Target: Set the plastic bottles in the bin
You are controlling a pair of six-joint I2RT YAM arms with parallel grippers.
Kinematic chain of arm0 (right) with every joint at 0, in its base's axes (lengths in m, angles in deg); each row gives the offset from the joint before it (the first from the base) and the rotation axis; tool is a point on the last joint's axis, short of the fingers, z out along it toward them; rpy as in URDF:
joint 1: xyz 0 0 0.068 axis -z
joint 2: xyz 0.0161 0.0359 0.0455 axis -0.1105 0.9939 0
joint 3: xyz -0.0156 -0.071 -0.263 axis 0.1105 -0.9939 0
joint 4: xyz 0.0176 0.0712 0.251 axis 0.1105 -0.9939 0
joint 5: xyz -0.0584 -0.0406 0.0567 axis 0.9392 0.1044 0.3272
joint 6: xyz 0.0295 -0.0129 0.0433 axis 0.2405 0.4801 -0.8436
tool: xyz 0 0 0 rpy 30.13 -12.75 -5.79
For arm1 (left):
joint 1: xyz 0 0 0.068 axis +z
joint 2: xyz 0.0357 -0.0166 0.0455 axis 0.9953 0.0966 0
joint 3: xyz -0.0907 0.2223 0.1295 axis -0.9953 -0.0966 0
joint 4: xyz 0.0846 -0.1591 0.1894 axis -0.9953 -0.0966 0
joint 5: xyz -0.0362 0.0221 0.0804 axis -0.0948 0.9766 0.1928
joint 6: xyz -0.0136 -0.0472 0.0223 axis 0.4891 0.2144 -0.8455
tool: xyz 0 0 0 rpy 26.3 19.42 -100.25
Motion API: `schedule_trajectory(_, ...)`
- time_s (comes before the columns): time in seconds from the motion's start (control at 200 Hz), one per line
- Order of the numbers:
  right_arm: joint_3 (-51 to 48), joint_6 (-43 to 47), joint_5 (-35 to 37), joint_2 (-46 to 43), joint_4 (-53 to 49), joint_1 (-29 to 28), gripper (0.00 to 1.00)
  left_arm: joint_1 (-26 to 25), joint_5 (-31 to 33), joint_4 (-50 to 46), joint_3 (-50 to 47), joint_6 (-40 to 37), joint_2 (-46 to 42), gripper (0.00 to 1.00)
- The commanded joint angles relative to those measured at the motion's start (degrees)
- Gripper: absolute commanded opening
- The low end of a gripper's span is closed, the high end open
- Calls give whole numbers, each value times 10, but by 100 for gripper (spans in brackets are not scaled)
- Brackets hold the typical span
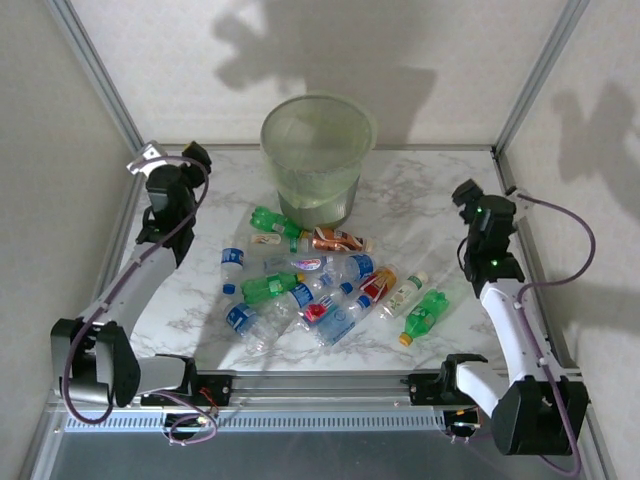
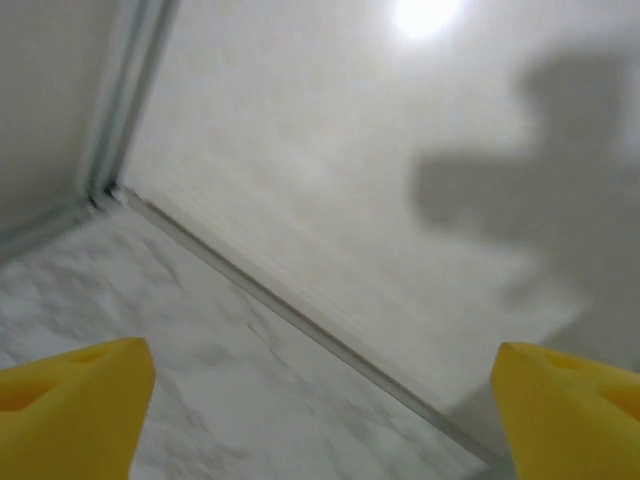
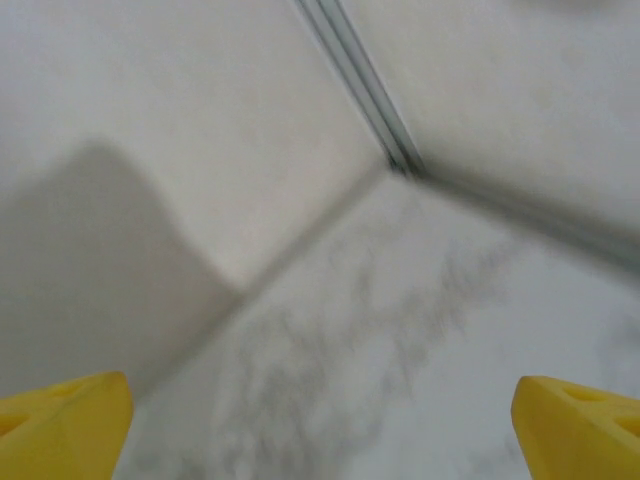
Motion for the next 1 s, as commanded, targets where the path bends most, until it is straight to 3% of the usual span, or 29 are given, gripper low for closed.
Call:
schedule_trajectory(0.0,36,-95,0,23,-318,-56,94,-67,-56,-152,-15,108,-8,93)
schedule_trajectory(0.155,84,-165,60,22,-521,-145,90,-254,71,-153,0,25,-29,96)
schedule_trajectory(0.325,45,-191,3,12,-553,-175,87,-375,169,-111,-4,-17,-53,94)
schedule_trajectory(0.611,-28,-185,-96,29,-472,-186,82,-382,177,-76,-2,-16,-87,97)
schedule_trajectory(0.841,-69,-187,-117,42,-434,-186,79,-381,159,-65,5,2,-93,100)
schedule_trajectory(0.996,-96,-189,-125,60,-404,-185,78,-378,113,-77,23,-11,-94,100)
